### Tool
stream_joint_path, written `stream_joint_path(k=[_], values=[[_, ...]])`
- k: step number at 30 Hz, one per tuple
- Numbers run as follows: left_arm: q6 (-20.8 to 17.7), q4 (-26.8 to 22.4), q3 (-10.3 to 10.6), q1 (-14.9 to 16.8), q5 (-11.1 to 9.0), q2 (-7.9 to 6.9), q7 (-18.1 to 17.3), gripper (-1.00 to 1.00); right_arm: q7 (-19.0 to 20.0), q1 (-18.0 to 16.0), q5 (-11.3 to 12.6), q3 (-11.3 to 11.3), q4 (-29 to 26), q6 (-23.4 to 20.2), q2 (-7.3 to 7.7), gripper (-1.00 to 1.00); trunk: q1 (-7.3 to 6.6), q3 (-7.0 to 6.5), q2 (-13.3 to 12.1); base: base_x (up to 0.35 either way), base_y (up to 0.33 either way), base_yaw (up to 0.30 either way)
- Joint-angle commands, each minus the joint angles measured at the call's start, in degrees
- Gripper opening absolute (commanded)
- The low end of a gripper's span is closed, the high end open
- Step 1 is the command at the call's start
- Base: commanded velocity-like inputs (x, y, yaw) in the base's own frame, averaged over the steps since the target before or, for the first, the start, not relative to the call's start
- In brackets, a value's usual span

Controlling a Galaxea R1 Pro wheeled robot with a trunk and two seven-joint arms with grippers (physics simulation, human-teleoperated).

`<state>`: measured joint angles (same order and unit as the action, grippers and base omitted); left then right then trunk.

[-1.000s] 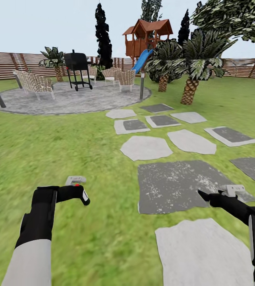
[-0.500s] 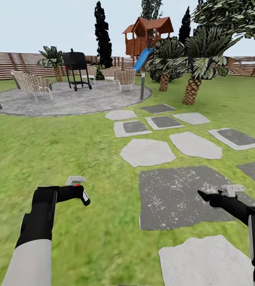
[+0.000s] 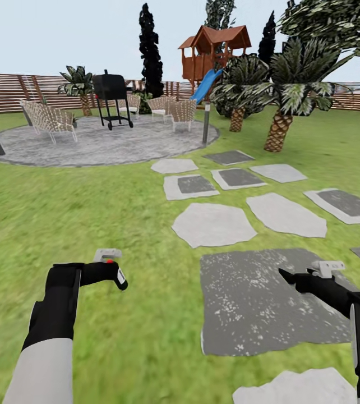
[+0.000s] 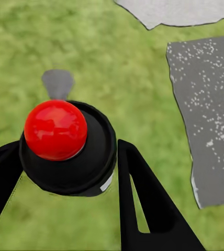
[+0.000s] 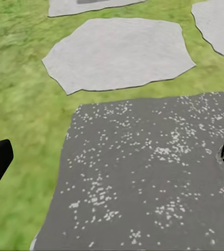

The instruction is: Pick up the pesticide atomizer in the garden and spray insectifuge to fully cover both potted plants in the garden.

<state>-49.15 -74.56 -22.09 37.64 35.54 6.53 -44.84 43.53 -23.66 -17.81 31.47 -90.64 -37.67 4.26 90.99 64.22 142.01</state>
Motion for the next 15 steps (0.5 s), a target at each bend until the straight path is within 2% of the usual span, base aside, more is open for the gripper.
stream_joint_path(k=[1, 6, 15], values=[[-0.16, -0.06, -0.14, 0.06, 0.49, 0.08, -0.6, -1.0, 0.59, -0.06, -0.6, 0.08, -0.07, -0.12, -0.02, 1.0, 0.02, 0.03, 0.02, 0.33, 0.0, 0.075], [-0.16, -0.06, -0.07, 0.06, 0.49, 0.14, -0.6, -1.0, 0.56, -0.07, -0.56, 0.08, -0.07, -0.13, -0.04, 1.0, 0.02, -0.21, 0.02, 0.33, 0.0, 0.151], [-0.16, -0.06, -0.06, 0.06, 0.49, 0.15, -0.6, -1.0, 0.5, -0.06, -0.61, 0.08, -0.07, -0.13, -0.04, 1.0, 0.02, -0.62, 0.02, 0.331, 0.0, 0.217]])
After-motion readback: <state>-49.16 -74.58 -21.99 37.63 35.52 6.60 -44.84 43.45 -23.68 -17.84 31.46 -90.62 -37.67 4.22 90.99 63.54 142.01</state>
